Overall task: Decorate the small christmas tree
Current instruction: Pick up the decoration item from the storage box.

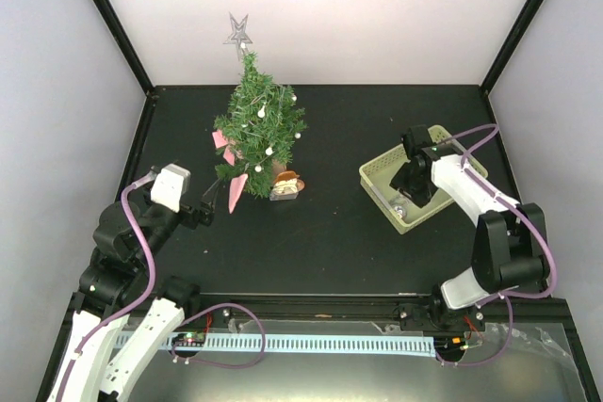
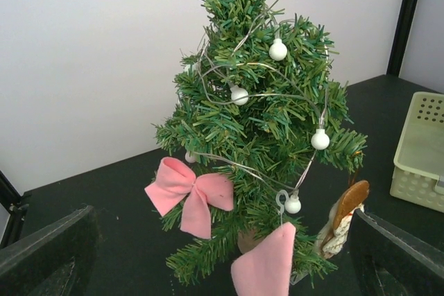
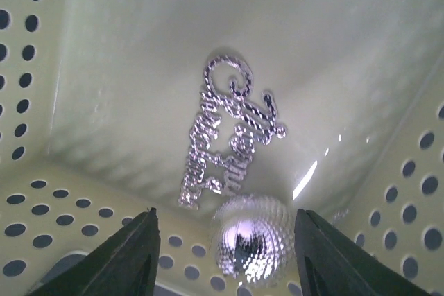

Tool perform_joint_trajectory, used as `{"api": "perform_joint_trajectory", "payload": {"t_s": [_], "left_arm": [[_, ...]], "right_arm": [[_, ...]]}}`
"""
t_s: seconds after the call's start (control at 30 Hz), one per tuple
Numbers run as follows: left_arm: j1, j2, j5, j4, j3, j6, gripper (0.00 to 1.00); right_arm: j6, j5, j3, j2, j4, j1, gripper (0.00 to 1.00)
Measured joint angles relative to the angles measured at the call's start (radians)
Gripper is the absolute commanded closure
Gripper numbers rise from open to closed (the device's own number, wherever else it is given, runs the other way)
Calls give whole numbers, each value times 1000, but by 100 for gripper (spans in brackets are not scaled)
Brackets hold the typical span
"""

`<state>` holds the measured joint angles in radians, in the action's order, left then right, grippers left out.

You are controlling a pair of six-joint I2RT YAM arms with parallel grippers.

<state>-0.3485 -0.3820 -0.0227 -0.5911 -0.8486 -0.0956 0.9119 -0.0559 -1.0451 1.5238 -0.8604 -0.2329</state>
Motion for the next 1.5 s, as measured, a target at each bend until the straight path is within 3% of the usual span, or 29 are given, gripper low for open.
{"api": "perform_joint_trajectory", "payload": {"t_s": [0.37,0.6,0.97,1.23,1.5], "left_arm": [[0,0,5,-9,0,0,1],[0,0,19,-10,0,0,1],[0,0,31,-11,0,0,1],[0,0,76,-12,0,2,1],[0,-10,73,-13,-2,2,1]], "right_arm": [[74,143,51,0,-27,1,43],[103,152,71,42,-10,1,44],[123,150,75,88,41,3,59],[86,39,74,50,33,3,60],[-38,-79,58,-120,38,3,60]]}}
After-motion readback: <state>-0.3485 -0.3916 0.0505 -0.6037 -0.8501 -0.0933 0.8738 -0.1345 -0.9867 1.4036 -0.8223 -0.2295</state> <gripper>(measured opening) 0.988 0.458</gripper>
